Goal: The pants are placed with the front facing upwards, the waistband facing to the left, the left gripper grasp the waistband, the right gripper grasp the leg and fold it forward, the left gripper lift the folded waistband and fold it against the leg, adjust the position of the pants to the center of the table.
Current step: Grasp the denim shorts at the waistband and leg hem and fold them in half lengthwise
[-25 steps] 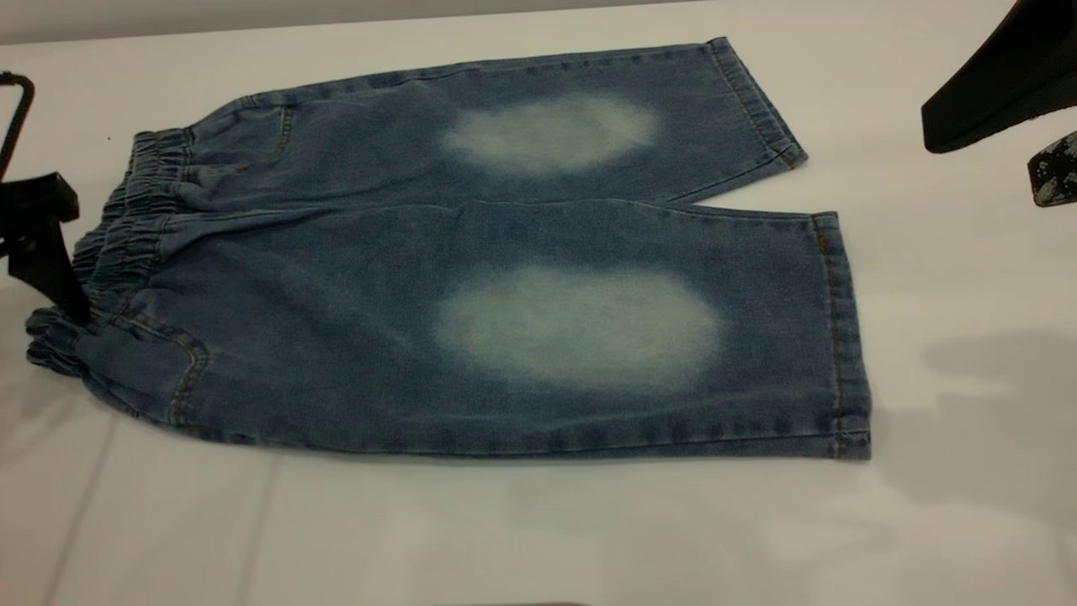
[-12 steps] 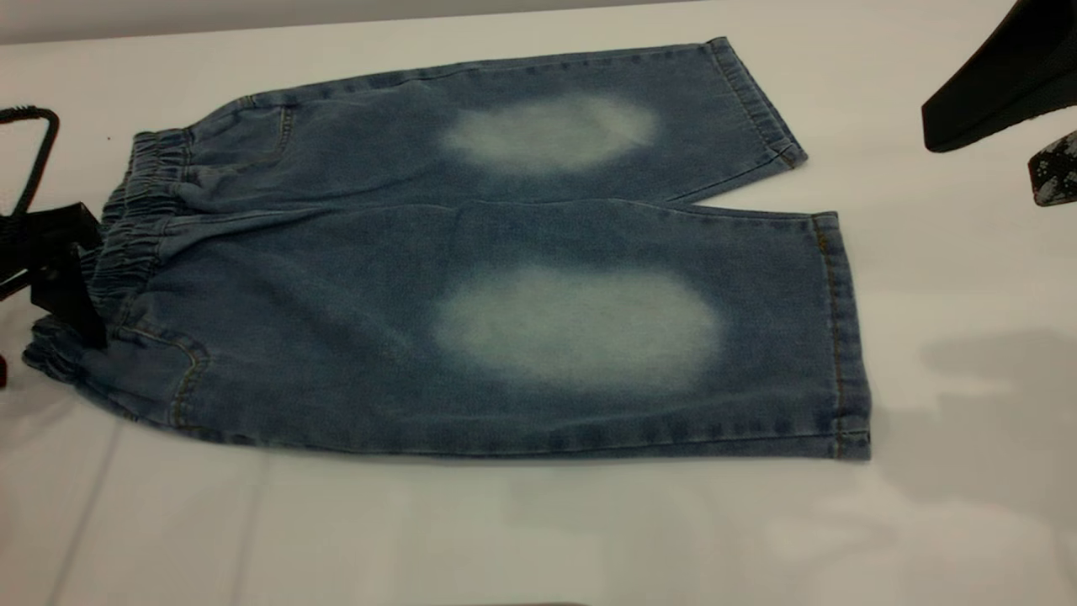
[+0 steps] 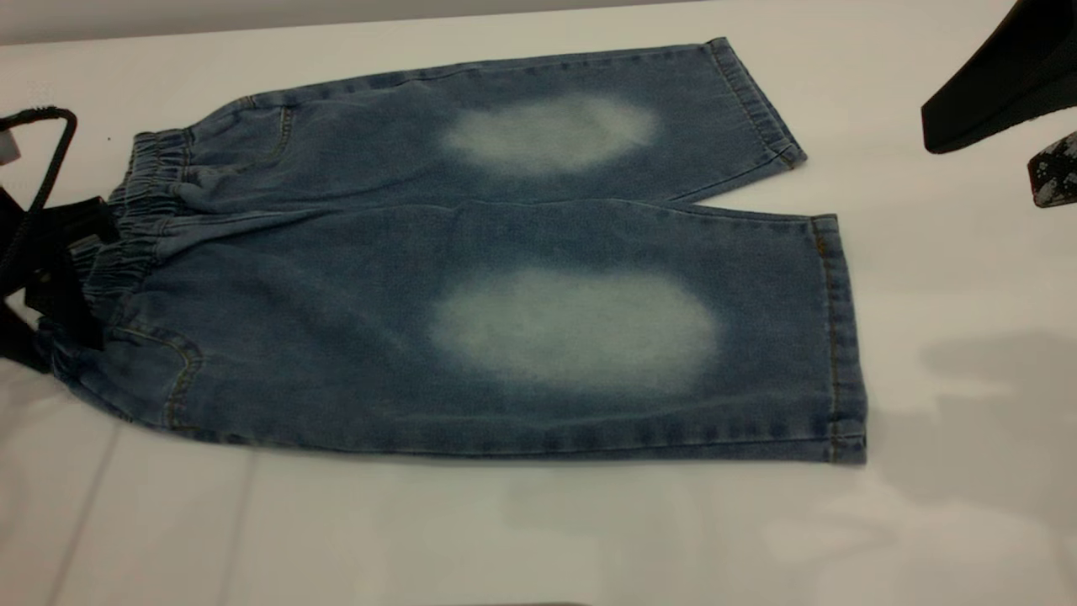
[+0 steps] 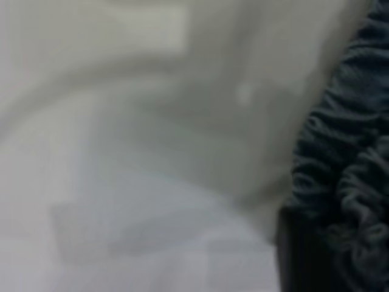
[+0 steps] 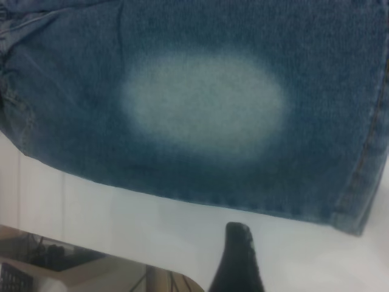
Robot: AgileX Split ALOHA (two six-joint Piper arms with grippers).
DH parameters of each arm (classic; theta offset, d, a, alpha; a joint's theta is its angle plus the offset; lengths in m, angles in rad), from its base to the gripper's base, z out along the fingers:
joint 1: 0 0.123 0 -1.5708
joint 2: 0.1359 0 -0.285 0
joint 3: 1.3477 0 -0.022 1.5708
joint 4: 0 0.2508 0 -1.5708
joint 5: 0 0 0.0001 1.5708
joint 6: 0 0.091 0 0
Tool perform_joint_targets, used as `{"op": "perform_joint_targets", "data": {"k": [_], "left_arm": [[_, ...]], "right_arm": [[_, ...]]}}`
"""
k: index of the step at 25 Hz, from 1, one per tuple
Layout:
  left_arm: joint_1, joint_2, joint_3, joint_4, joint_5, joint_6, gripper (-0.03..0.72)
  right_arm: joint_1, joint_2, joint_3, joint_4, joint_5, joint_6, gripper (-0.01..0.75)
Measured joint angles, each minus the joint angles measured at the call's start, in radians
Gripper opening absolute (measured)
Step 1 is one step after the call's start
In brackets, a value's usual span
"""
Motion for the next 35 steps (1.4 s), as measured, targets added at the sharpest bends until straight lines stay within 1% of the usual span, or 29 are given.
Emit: {"op": "perform_joint_targets", "data": {"k": [2,4,8,13,21,24,31,35], "left_arm": [[-0.009,0.002,-0.02,0.001,0.028,0.017,0.1],[-0.022,0.006,-0.047,0.0,0.066,0.064,0.077],[-0.074,-0.003,-0.115,-0.074,0.144,0.198,0.074],[-0.133,-0.067,-0.166,-0.16,0.181,0.292,0.074],[-0.139,-0.161,-0.176,-0.181,0.22,0.304,0.074],[-0.139,-0.168,-0.176,-0.183,0.23,0.304,0.074],[-0.139,-0.168,-0.176,-0.184,0.245,0.306,0.074],[-0.139,-0.168,-0.177,-0.185,0.246,0.309,0.074]], "right_arm": [[0.0,0.011,0.0,0.002,0.018,0.004,0.486],[0.0,0.04,0.002,0.01,0.038,0.009,0.482],[0.0,0.13,0.038,0.054,0.045,-0.014,0.467],[0.0,0.264,0.066,0.19,0.045,-0.173,0.456],[0.0,0.483,0.066,0.494,-0.003,-0.498,0.456],[0.0,0.567,0.061,0.564,-0.008,-0.604,0.456],[0.0,0.698,0.06,0.684,-0.041,-0.746,0.456],[0.0,0.74,0.058,0.77,0.018,-0.823,0.453]]}}
